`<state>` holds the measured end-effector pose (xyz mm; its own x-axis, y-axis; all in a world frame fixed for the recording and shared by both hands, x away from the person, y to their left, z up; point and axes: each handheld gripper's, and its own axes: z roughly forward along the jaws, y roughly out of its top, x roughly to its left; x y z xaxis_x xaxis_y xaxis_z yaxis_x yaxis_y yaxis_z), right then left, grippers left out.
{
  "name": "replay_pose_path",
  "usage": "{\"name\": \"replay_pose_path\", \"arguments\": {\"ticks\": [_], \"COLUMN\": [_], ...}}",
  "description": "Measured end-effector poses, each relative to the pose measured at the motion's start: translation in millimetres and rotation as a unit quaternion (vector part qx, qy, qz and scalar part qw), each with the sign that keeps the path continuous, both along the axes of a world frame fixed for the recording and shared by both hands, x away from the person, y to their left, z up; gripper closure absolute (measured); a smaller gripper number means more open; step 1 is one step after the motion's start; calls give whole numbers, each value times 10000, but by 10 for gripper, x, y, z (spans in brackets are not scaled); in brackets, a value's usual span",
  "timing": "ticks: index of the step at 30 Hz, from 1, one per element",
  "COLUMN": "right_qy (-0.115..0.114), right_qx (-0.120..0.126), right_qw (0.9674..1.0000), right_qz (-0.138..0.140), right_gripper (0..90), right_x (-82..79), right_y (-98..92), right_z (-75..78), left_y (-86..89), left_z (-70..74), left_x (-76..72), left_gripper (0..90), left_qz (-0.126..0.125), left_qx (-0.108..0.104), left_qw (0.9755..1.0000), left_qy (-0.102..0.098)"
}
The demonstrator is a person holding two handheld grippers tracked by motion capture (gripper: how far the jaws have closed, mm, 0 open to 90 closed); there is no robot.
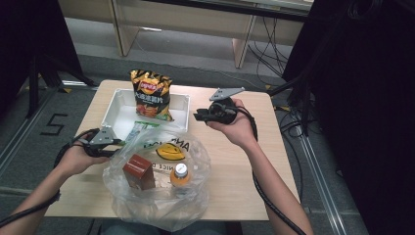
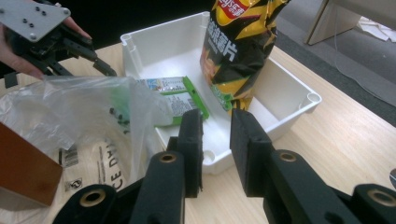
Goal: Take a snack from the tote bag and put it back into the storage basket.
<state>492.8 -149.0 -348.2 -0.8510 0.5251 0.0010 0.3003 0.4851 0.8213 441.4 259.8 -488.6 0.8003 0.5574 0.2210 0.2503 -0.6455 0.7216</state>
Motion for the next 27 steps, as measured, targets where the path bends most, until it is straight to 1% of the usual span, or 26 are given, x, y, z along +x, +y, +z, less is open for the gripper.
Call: {"name": "replay_pose_path", "arguments": {"ticks": [1, 2, 3, 4, 5, 6, 7, 8, 9, 10, 11, 12, 13, 14, 15, 16, 17, 18, 19, 21, 22, 23, 24, 25, 26, 27], "right_qy": [15, 14, 12, -24, -35, -72, -42, -70, -38, -94, -69, -97, -24, -58, 4, -66, -107, -39, -82, -106, -83, -27, -14, -64, -100, 18], "right_qx": [-27, -11, -5, 30, -9, 26, 52, 58, 35, 29, 72, 108, 83, 121, 80, 117, 73, 85, 130, 109, 61, 74, 88, 80, 62, 84], "right_qw": [10000, 10000, 10000, 10000, 10000, 10000, 9999, 9999, 9999, 9999, 9998, 9997, 9998, 9997, 9998, 9996, 9996, 9997, 9995, 9997, 9998, 9997, 9997, 9996, 9997, 9996], "right_qz": [20, -3, -50, -82, -43, -40, -88, -77, -124, -47, -169, -194, -169, -210, -187, -231, -233, -246, -273, -201, -165, -222, -220, -253, -227, -267], "right_gripper": [748, 748, 748, 748, 748, 748, 749, 749, 749, 749, 749, 749, 749, 749, 749, 749, 749, 749, 749, 749, 748, 748, 748, 748, 748, 748], "right_x": [-18, -39, -64, -84, -97, -115, -135, -152, -169, -170, -193, -202, -213, -226, -240, -245, -249, -265, -268, -268, -264, -276, -274, -274, -261, -272], "right_y": [-31, -54, -75, -93, -125, -140, -160, -176, -206, -226, -242, -260, -283, -293, -309, -314, -332, -340, -342, -360, -378, -383, -388, -396, -406, -404], "right_z": [1, -3, -8, -18, -14, -25, -34, -46, -46, -61, -74, -87, -88, -101, -100, -111, -106, -105, -113, -114, -109, -110, -116, -118, -119, -122], "left_y": [2, 3, 8, 9, 8, 6, 3, 6, 7, 13, 19, 15, 10, 11, 4, -5, -9, -21, -23, -32, -42, -41, -45, -48, -50, -48], "left_z": [-1, -11, -14, -14, -17, -18, -21, -17, -18, -18, -9, -10, -11, -4, 0, -1, 13, 13, 31, 61, 75, 94, 120, 140, 163, 195], "left_x": [9, 17, 27, 31, 35, 38, 45, 49, 54, 62, 69, 66, 66, 70, 73, 77, 81, 82, 88, 104, 112, 129, 141, 156, 172, 195], "left_gripper": [615, 630, 644, 662, 679, 695, 712, 728, 748, 772, 796, 818, 838, 856, 870, 881, 888, 893, 895, 896, 896, 897, 897, 897, 897, 898], "left_qz": [20, 40, 41, 29, 8, -19, -29, -60, -36, -29, -79, -50, -59, -104, -104, -107, -129, -140, -209, -259, -224, -270, -258, -208, -223, -254], "left_qx": [15, -35, -38, -30, -35, -51, -66, -46, -76, -83, -38, -77, -137, -132, -161, -206, -179, -265, -213, -231, -288, -279, -288, -312, -361, -331], "left_qw": [10000, 10000, 10000, 10000, 10000, 10000, 10000, 10000, 10000, 9999, 9999, 9999, 9999, 9999, 9998, 9997, 9997, 9995, 9996, 9994, 9993, 9992, 9991, 9992, 9990, 9989], "left_qy": [20, -8, -5, -16, -45, -44, -66, -53, -54, -58, -93, -52, -35, -30, -22, -49, -41, -45, -32, -78, -92, -129, -157, -171, -160, -194]}}
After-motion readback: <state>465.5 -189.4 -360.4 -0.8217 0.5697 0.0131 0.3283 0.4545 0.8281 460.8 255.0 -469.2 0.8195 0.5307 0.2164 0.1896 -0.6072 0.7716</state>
